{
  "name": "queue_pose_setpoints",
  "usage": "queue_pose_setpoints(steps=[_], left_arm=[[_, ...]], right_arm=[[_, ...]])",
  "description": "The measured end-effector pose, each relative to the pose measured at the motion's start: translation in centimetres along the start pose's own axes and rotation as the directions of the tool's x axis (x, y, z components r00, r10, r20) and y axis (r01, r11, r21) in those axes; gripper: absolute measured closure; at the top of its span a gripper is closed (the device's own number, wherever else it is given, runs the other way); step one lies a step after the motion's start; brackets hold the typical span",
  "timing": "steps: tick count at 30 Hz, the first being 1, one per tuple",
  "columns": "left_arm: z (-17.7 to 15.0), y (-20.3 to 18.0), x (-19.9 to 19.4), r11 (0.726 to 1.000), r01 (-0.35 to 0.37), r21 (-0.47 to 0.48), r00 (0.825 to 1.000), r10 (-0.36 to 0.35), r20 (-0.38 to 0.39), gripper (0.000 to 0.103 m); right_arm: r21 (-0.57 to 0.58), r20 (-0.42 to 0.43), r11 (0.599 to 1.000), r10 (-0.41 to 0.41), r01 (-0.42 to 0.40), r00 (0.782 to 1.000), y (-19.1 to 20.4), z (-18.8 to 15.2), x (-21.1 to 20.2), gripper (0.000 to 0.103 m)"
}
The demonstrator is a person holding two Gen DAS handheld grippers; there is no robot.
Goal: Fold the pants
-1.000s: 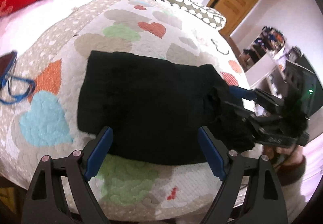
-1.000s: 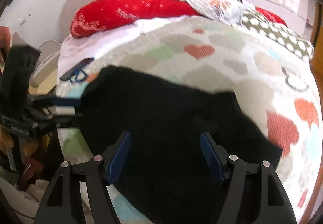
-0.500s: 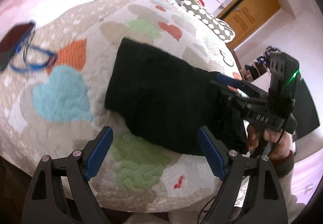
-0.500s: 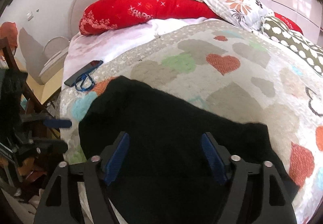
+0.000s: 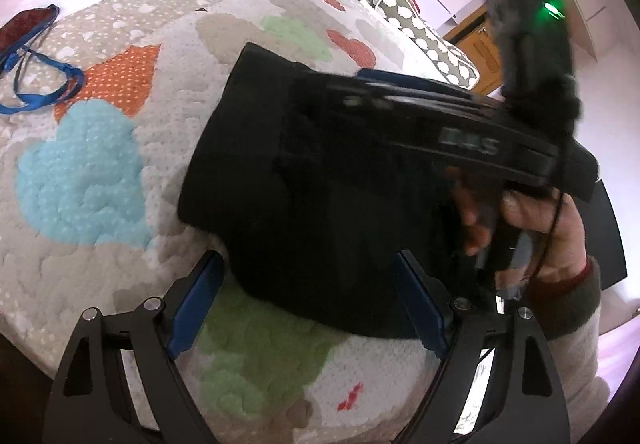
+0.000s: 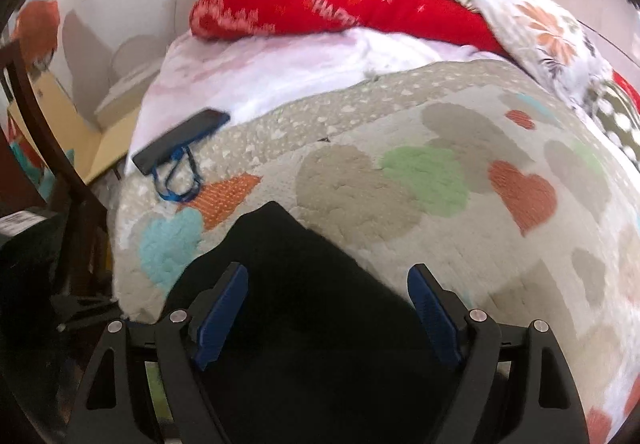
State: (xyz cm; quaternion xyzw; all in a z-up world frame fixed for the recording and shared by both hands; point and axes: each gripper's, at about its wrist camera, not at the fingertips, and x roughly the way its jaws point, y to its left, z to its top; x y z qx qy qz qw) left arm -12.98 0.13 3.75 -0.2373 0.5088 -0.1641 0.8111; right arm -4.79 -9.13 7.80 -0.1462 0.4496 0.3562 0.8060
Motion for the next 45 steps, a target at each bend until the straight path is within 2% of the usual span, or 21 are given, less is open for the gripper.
queue_pose_setpoints(steps=[4,5,6,7,9,10,11,14,17,19,21,22,23,25,27,29,32,35,38,41,45], left_arm=[[0.4,0.9,0.8,0.999,0.012,-0.041,1.0,-0.012,0.01,0.017],[0.4,1.1,0.8,0.999,0.022,-0.044,1.0,-0.022,0.015,0.017],[0.4,1.2,0.7,0.998,0.031,-0.047,0.999,-0.03,0.024,0.018],[0.5,1.2,0.6,0.998,0.038,-0.048,0.999,-0.037,0.032,0.024],[0.6,0.8,-0.4,0.999,0.027,-0.021,0.998,-0.026,0.051,0.051],[0.7,0.2,-1.0,1.0,0.022,0.002,0.998,-0.022,0.058,0.071],[0.7,-0.4,-1.6,0.999,0.027,0.022,0.997,-0.028,0.07,0.075],[0.1,-4.4,-4.6,0.985,0.075,0.157,0.984,-0.099,0.149,0.076],[-1.2,-9.8,-5.8,0.934,0.117,0.338,0.972,-0.178,0.156,0.075],[-2.1,-12.9,-4.6,0.896,0.154,0.415,0.971,-0.216,0.105,0.075],[-3.4,-15.7,-2.3,0.856,0.199,0.477,0.971,-0.236,0.019,0.075],[-4.2,-16.9,-1.0,0.834,0.216,0.508,0.971,-0.237,-0.023,0.071],[-5.0,-17.9,0.5,0.819,0.229,0.527,0.972,-0.225,-0.073,0.062],[-6.1,-18.7,2.6,0.81,0.287,0.512,0.958,-0.224,-0.181,0.057],[-6.6,-18.8,2.8,0.803,0.32,0.503,0.945,-0.229,-0.236,0.055],[-6.3,-18.7,1.3,0.787,0.302,0.538,0.953,-0.227,-0.202,0.039],[-4.7,-17.2,-1.6,0.778,0.266,0.569,0.963,-0.238,-0.124,0.026],[-3.0,-15.2,-2.6,0.798,0.192,0.571,0.978,-0.201,-0.049,0.021],[-2.2,-13.4,-1.3,0.829,0.103,0.55,0.993,-0.119,-0.008,0.021],[-2.1,-12.3,1.1,0.852,0.068,0.519,0.998,-0.058,-0.035,0.021],[-3.3,-12.0,3.1,0.856,0.097,0.508,0.994,-0.058,-0.092,0.021]], right_arm=[[0.008,-0.04,0.997,0.073,-0.073,0.997,0.0,0.7,2.9,0.021],[0.029,-0.044,0.993,0.115,-0.114,0.992,0.0,0.6,3.5,0.032],[0.051,-0.039,0.989,0.14,-0.138,0.989,0.0,0.4,3.8,0.058],[0.057,-0.02,0.991,0.121,-0.119,0.993,0.0,0.2,3.6,0.059],[0.069,0.018,0.989,0.126,-0.127,0.992,0.0,-0.1,2.5,0.07],[0.078,0.049,0.988,0.131,-0.135,0.99,-0.3,-0.4,1.2,0.074],[0.089,0.079,0.986,0.134,-0.141,0.988,-0.6,-0.5,0.0,0.078],[0.141,0.226,0.972,0.152,-0.187,0.962,-2.6,-1.6,-5.9,0.078],[0.2,0.356,0.956,0.13,-0.212,0.925,-5.2,-4.4,-12.2,0.079],[0.243,0.407,0.952,0.076,-0.188,0.91,-6.9,-7.1,-15.5,0.079],[0.323,0.408,0.938,-0.021,-0.123,0.913,-8.8,-10.6,-17.7,0.079],[0.388,0.392,0.917,-0.075,-0.09,0.917,-10.1,-12.8,-18.5,0.077],[0.442,0.369,0.896,-0.128,-0.053,0.92,-10.9,-14.5,-18.9,0.074],[0.554,0.289,0.831,-0.251,0.053,0.924,-12.6,-18.0,-19.6,0.07],[0.646,0.212,0.754,-0.328,0.12,0.921,-13.9,-21.6,-20.4,0.046],[0.689,0.215,0.72,-0.318,0.088,0.923,-14.3,-23.9,-21.1,0.045],[0.712,0.27,0.702,-0.262,-0.009,0.927,-13.6,-25.7,-21.9,0.029],[0.675,0.304,0.733,-0.18,-0.078,0.935,-11.8,-26.0,-21.9,0.022],[0.66,0.27,0.748,-0.152,-0.068,0.951,-10.4,-25.3,-20.4,0.02],[0.688,0.219,0.724,-0.148,-0.045,0.965,-10.1,-25.1,-18.2,0.02],[0.728,0.203,0.684,-0.153,-0.044,0.967,-10.9,-25.7,-15.6,0.023]])
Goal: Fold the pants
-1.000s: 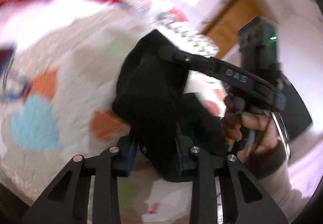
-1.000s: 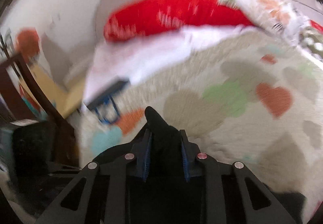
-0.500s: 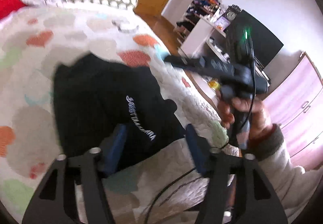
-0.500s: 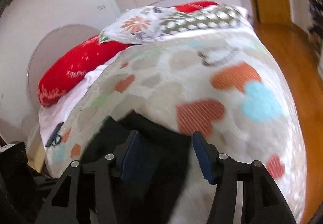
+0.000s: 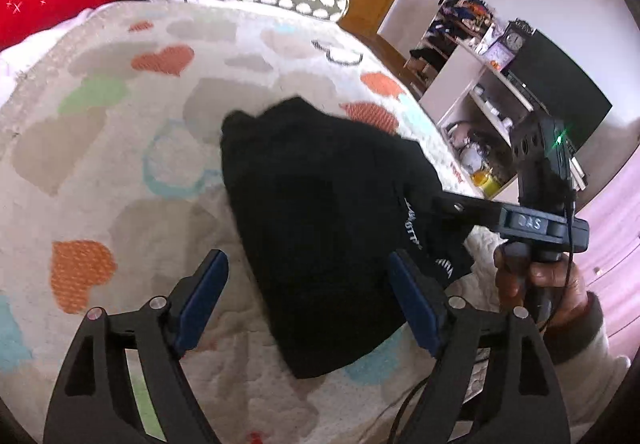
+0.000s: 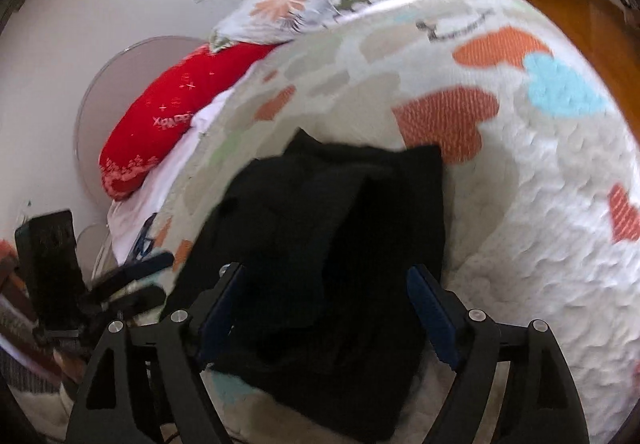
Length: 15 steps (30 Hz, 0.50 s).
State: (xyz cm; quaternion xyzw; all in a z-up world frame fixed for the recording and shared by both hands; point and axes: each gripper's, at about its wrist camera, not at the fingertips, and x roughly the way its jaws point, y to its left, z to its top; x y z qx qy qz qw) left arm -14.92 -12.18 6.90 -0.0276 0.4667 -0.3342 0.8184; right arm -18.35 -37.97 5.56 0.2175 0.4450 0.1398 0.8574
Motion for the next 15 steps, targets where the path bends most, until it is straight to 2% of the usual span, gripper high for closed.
queue_pose_setpoints(steps=[1,2,3,5,9,12,14,15], left_arm=[[-0.1,-0.2,0.2,1.0,-0.004,0.005,1.0,0.004,-0.006,0.021],[-0.2,-0.5,0.2,1.0,-0.005,0.011,1.0,0.005,-0.009,0.021],[-0.2,-0.8,0.0,1.0,-0.006,0.019,1.0,0.006,-0.006,0.021],[0.1,-1.5,-0.9,0.999,-0.014,0.043,1.0,0.013,0.02,0.021],[1.0,-2.8,-1.7,0.998,0.001,0.07,0.997,-0.006,0.071,0.021],[1.0,-3.7,0.0,0.996,0.002,0.085,0.999,-0.005,0.034,0.021],[0.6,-3.9,1.9,0.996,-0.001,0.089,1.0,0.002,-0.01,0.021],[0.4,-3.8,2.5,0.997,-0.009,0.081,1.0,0.011,-0.026,0.021]], right_arm=[[-0.002,0.004,1.0,-0.004,0.004,1.0,0.1,-0.1,0.3,0.03],[-0.028,0.007,1.0,0.007,-0.007,1.0,0.5,-0.1,0.3,0.059],[-0.066,0.017,0.998,0.011,-0.01,1.0,1.3,-0.1,-0.1,0.072],[-0.153,0.07,0.988,0.001,0.01,0.998,2.9,0.0,-1.5,0.083],[-0.239,0.126,0.969,-0.029,0.059,0.992,4.3,0.1,-4.4,0.088],[-0.188,0.147,0.977,-0.077,0.104,0.986,2.5,-0.1,-5.5,0.088],[-0.134,0.114,0.982,-0.117,0.132,0.987,0.6,-0.5,-4.7,0.087],[-0.118,0.083,0.984,-0.125,0.134,0.989,-0.3,-0.8,-3.8,0.083]])
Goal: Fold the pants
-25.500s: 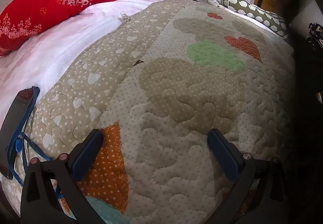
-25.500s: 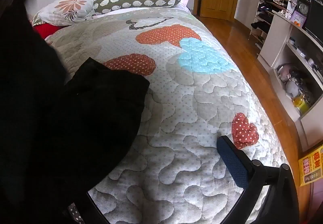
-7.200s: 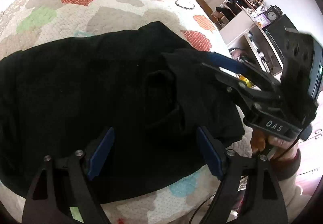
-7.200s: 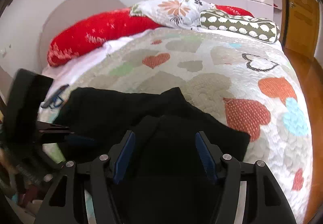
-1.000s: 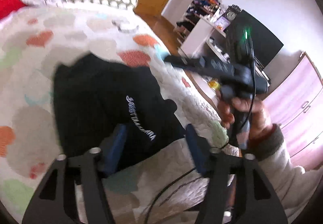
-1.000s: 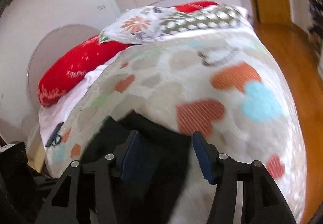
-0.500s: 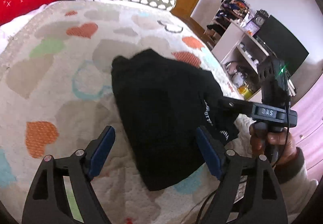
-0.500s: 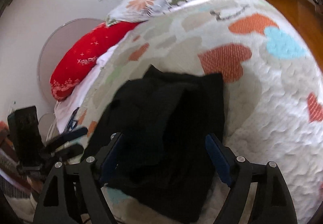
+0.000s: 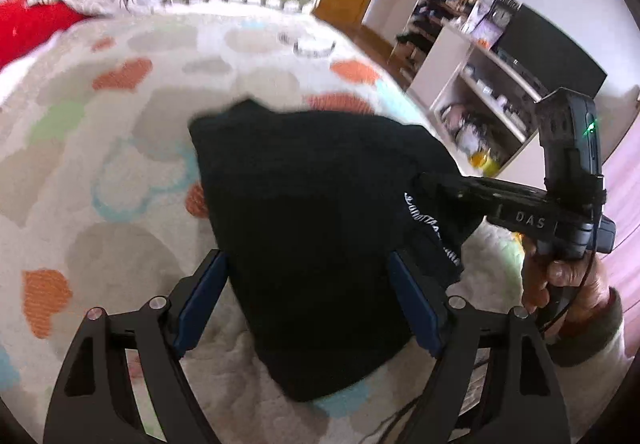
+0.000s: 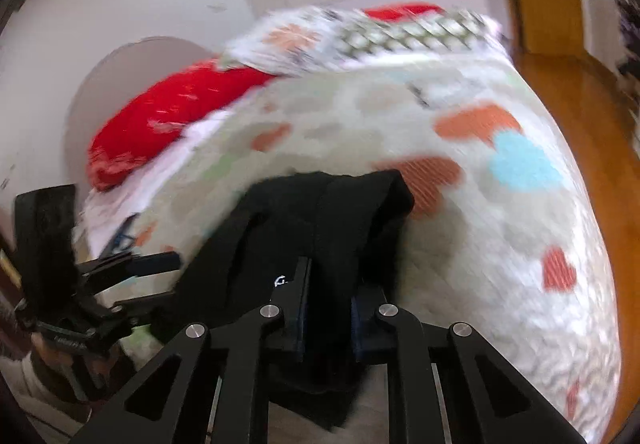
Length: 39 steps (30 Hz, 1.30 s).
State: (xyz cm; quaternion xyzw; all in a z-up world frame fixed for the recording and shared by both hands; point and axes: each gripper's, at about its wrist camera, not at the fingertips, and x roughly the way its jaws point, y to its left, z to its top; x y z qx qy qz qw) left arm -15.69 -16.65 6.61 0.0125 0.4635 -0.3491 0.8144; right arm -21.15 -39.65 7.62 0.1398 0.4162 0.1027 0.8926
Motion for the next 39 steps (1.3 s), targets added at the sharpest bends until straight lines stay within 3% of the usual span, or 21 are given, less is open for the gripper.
queue_pose_setpoints(steps=[1,2,5,8,11,13,17,25,32,35,39], left_arm=[[-0.1,0.1,0.4,1.0,-0.014,-0.004,1.0,0.014,-0.008,0.021],[-0.1,0.2,0.4,1.0,-0.015,-0.007,1.0,0.014,-0.013,0.021],[0.2,0.5,-1.1,1.0,-0.003,-0.017,1.0,0.003,0.0,0.021],[1.2,0.5,-2.5,0.999,-0.038,0.004,0.998,0.038,0.044,0.021],[3.1,0.9,-2.4,0.998,-0.069,-0.012,0.995,0.069,0.07,0.021],[4.0,1.4,-1.7,0.996,-0.08,-0.03,0.994,0.082,0.076,0.021],[5.4,2.4,1.6,0.992,-0.115,-0.047,0.993,0.117,0.024,0.021],[6.2,4.2,5.0,0.984,-0.128,-0.124,0.991,0.123,-0.047,0.018],[5.1,3.1,1.1,0.989,-0.099,-0.107,0.995,0.1,-0.001,0.018],[3.7,2.1,-0.3,0.994,-0.073,-0.087,0.997,0.074,0.008,0.018],[1.4,0.8,-0.1,0.997,-0.055,-0.06,0.998,0.054,-0.024,0.018]], right_arm=[[0.013,-0.016,1.0,-0.016,0.016,1.0,-0.5,-0.4,0.8,0.075],[0.031,-0.026,0.999,-0.028,0.029,0.999,-0.9,-0.5,1.1,0.061],[0.062,0.015,0.998,-0.031,0.03,0.999,-1.3,0.0,-0.2,0.05],[0.018,0.097,0.998,-0.064,0.062,0.993,-0.5,1.3,-2.9,0.048],[-0.028,0.135,1.0,-0.005,0.008,0.991,0.9,2.4,-3.7,0.049],[-0.066,0.116,0.998,0.029,-0.021,0.993,2.0,3.1,-2.5,0.052],[-0.103,0.052,0.993,-0.043,0.048,0.998,2.5,3.4,1.6,0.064],[-0.081,0.017,0.997,-0.016,0.017,1.0,0.9,4.0,6.3,0.064],[-0.141,0.021,0.988,-0.058,0.061,0.998,2.5,3.2,1.5,0.059],[-0.193,0.024,0.979,-0.069,0.072,0.997,3.9,1.4,-0.9,0.046],[-0.205,-0.022,0.973,-0.11,0.103,0.994,3.9,-1.9,-1.1,0.046]])
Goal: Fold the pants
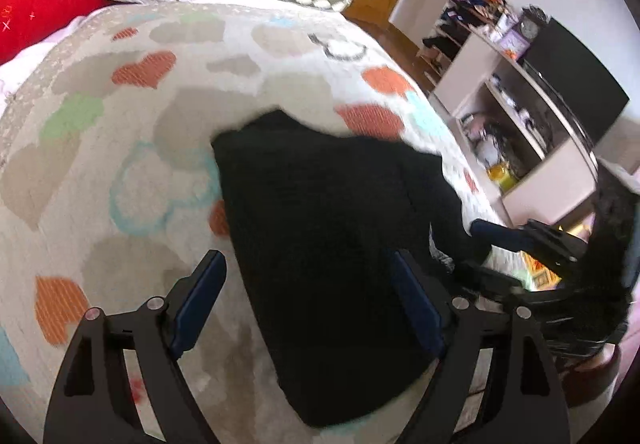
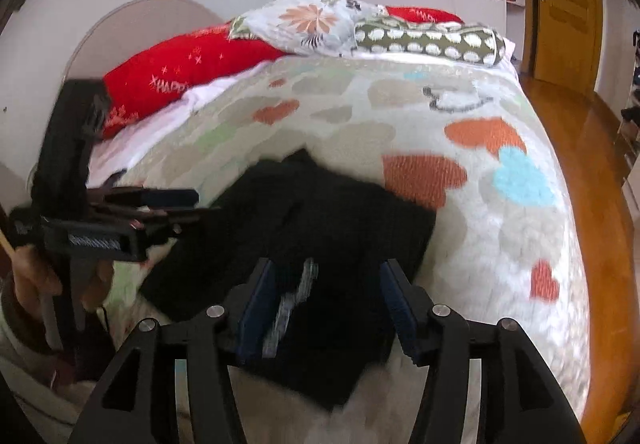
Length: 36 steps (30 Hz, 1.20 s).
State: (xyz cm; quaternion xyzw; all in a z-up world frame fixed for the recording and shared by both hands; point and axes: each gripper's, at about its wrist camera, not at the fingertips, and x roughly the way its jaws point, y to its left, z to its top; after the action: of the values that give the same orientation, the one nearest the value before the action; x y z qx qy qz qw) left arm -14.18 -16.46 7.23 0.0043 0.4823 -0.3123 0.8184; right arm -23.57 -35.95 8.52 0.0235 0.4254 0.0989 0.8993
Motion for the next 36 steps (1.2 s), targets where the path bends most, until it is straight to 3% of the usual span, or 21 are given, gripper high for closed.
queue_pose_setpoints(steps=[2,5,10,14,17,25,30,33,36], left_arm=[[-1.1,-0.3,1.1,1.0,-0.014,0.009,1.0,0.014,-0.026,0.018],[-1.7,0.1,1.5,0.999,0.011,-0.043,0.999,-0.012,-0.031,0.018],[-1.2,-0.3,-0.5,1.0,-0.027,-0.014,1.0,0.027,0.004,0.018],[-0.5,-0.5,-1.5,0.999,-0.052,-0.011,0.998,0.052,0.043,0.018],[-0.3,-0.5,-1.5,0.998,-0.068,-0.016,0.996,0.068,0.052,0.018],[-0.5,-0.7,-1.1,0.996,-0.093,-0.01,0.993,0.094,0.066,0.018],[-0.8,-0.6,0.0,0.994,-0.109,-0.01,0.993,0.109,0.045,0.018],[-0.9,-0.7,0.1,0.994,-0.111,-0.01,0.993,0.112,0.041,0.018],[-0.7,-0.8,-0.3,0.993,-0.122,0.001,0.991,0.122,0.06,0.018]], right_arm=[[-0.004,-0.046,0.999,-0.038,0.038,0.998,-0.2,-1.8,1.2,0.047],[0.075,-0.037,0.997,-0.002,0.004,0.999,-1.3,-2.8,1.3,0.046],[0.03,-0.008,0.999,-0.029,0.029,1.0,-0.8,-1.6,-1.1,0.044],[0.033,0.071,0.999,-0.043,0.041,0.997,-0.4,-0.1,-3.0,0.033],[0.038,0.101,0.998,-0.043,0.04,0.994,-0.1,0.9,-2.9,0.032],[0.042,0.061,0.998,-0.04,0.038,0.997,0.3,0.8,-0.3,0.032],[0.093,-0.035,0.995,-0.032,0.035,0.999,-1.0,-1.3,2.3,0.033],[0.138,-0.01,0.99,-0.004,0.006,1.0,-1.8,-1.6,1.7,0.032],[0.123,0.018,0.992,-0.036,0.034,0.999,-1.7,-1.0,0.6,0.032]])
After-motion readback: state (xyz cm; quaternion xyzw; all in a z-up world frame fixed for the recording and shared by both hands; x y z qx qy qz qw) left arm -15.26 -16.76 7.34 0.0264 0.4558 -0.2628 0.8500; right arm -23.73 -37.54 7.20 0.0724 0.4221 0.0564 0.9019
